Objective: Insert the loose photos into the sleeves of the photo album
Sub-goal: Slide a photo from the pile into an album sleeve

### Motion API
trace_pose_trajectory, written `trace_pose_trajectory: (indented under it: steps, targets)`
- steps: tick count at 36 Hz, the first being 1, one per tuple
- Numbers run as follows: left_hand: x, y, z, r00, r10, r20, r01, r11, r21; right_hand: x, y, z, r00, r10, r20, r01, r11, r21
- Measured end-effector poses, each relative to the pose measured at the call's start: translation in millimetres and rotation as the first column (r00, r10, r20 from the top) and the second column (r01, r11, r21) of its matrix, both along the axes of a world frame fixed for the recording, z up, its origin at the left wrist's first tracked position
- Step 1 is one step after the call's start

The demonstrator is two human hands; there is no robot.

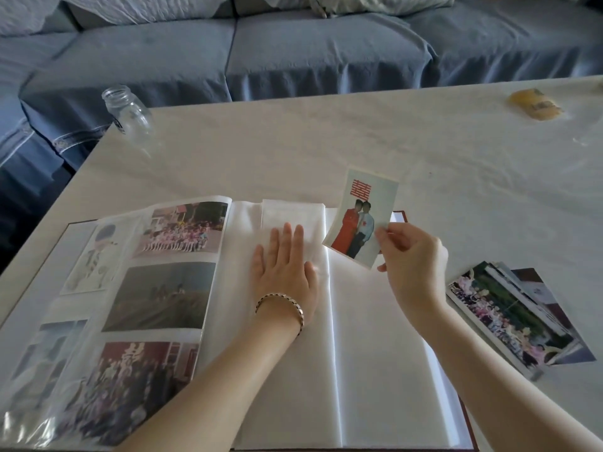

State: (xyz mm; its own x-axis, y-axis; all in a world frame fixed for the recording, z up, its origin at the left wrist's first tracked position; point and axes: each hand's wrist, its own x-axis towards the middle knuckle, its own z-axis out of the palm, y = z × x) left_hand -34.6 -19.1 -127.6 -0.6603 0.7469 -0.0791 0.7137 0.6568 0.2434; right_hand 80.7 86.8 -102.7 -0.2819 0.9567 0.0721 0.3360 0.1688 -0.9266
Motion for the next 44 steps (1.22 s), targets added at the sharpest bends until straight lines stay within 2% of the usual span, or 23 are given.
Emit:
trace_pose_trajectory:
  steps: [4, 11, 22, 37, 44]
  targets:
    - [0, -1, -1, 1.000, 0.006, -0.006, -0.006, 1.000, 0.018, 1, -6, 0, 0.999, 0.036, 0.024, -0.037, 0.998, 0.052]
    - [0, -1, -2, 1.000, 0.006, 0.001, -0.006, 1.000, 0.030, 5, -10, -2, 0.999, 0.003, -0.054, 0.002, 0.996, 0.092]
    - [0, 0, -3, 1.000, 0.006, 0.000, -0.006, 1.000, 0.017, 6, -9, -7, 0.991, -0.038, -0.131, 0.042, 0.999, 0.029]
    - [0, 0, -2, 1.000, 0.010, 0.012, -0.010, 0.999, 0.044, 4, -9, -8, 0.992, -0.024, -0.121, 0.018, 0.999, -0.049]
    - [-1, 1, -3, 1.000, 0.005, 0.019, -0.005, 0.999, 0.039, 1, -13, -12, 0.997, 0.071, -0.025, -0.073, 0.994, -0.078]
